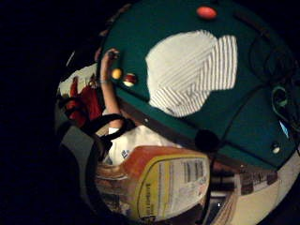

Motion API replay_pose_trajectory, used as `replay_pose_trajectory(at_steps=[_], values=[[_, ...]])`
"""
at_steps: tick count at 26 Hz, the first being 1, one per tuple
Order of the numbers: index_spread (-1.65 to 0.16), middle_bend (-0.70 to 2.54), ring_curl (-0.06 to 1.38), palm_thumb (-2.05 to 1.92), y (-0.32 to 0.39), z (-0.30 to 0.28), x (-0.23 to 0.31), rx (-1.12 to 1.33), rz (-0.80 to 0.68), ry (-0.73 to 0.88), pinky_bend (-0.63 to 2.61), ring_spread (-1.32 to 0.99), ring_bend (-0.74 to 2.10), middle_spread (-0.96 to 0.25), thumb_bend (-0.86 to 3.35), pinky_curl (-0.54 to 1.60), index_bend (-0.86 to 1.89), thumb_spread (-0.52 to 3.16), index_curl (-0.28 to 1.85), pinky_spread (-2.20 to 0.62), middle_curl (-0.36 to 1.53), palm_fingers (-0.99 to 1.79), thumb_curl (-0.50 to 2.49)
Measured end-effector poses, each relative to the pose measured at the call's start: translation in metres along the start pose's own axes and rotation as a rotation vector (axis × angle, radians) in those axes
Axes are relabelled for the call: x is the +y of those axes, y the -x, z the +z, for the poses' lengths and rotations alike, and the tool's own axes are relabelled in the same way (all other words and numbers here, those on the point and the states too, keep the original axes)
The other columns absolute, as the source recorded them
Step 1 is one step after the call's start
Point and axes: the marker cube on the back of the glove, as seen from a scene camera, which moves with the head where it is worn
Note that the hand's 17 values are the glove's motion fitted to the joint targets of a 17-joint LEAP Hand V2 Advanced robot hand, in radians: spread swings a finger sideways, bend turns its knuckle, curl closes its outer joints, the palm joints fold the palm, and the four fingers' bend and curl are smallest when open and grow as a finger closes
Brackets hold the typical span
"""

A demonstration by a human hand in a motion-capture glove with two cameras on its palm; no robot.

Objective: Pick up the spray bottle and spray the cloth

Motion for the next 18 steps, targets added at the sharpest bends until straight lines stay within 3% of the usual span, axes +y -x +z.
replay_pose_trajectory(at_steps=[10, 18], values=[[-0.25, 0.77, 0.52, 0.92, 0.056, -0.020, 0.028, -0.255, -0.509, -0.255, 0.55, -0.21, 0.81, -0.19, -0.03, 0.46, 0.47, 0.44, 0.62, -0.31, 0.61, 1.38, 0.87], [-0.25, 0.77, 0.52, 0.92, 0.083, 0.022, -0.003, -0.429, -0.761, -0.342, 0.54, -0.21, 0.81, -0.19, -0.03, 0.46, 0.47, 0.43, 0.62, -0.31, 0.61, 1.38, 0.88]])
